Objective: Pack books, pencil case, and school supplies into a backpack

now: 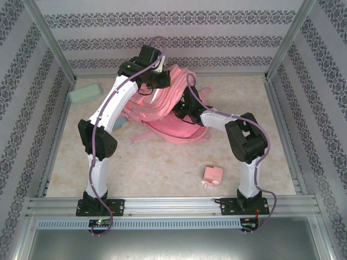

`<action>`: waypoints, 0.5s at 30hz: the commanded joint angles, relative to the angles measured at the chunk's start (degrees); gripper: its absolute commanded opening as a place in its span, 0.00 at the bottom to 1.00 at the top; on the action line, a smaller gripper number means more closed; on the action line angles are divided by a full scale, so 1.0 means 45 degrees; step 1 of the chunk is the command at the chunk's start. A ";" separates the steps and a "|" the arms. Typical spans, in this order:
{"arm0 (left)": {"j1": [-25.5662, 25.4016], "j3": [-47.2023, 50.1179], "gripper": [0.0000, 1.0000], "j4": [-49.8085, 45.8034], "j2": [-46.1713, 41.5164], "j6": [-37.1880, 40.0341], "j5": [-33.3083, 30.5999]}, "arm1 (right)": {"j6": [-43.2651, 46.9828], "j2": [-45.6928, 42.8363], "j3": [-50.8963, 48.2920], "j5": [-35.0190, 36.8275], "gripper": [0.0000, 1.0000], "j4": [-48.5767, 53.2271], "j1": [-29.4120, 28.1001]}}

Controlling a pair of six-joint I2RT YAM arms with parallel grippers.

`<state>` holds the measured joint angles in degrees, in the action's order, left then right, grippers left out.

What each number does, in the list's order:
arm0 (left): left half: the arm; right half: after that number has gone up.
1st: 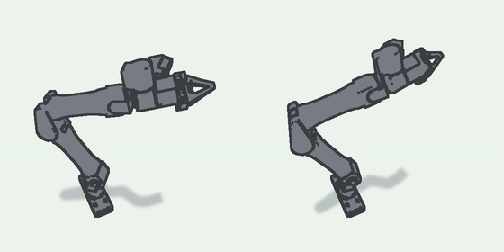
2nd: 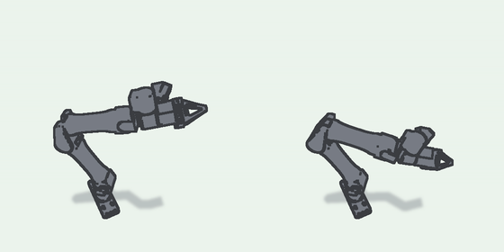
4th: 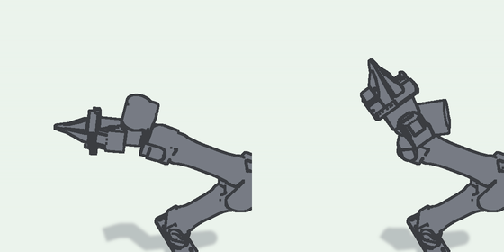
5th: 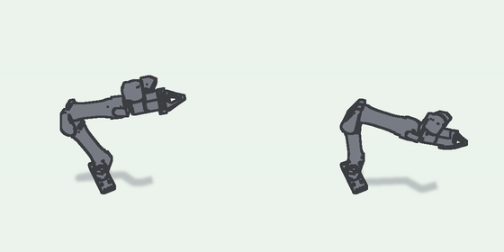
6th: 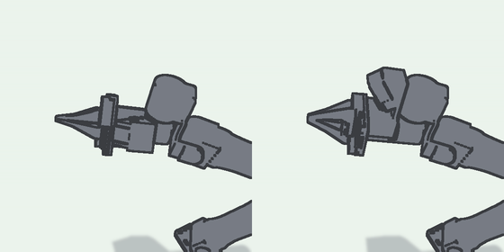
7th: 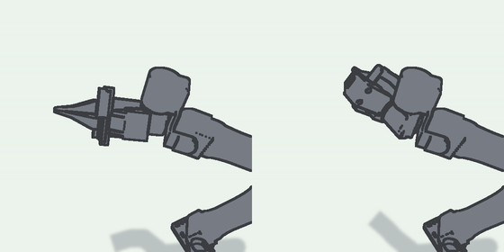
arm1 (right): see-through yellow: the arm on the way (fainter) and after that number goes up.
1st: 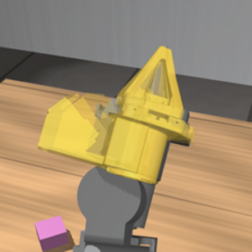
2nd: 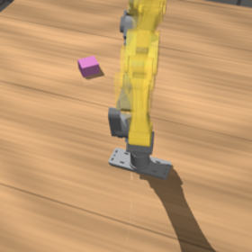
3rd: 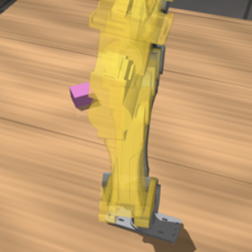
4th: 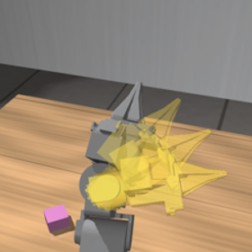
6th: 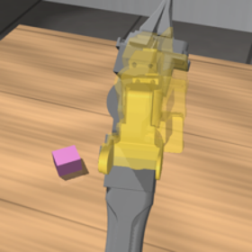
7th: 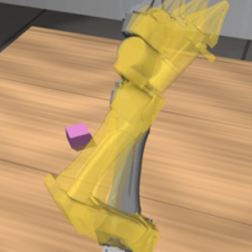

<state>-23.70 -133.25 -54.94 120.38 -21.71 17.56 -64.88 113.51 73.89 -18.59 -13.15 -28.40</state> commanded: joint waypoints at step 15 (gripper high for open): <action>0.0123 -0.0187 0.00 0.1030 -0.0929 -0.0173 0.0741 | 0.4474 -0.6954 -0.3036 0.3312 0.67 0.9174 0.0550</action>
<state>-23.51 -133.21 -54.92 120.38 -21.71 18.15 -50.37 86.08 62.15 -9.58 13.47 -25.65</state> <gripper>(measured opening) 0.069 0.675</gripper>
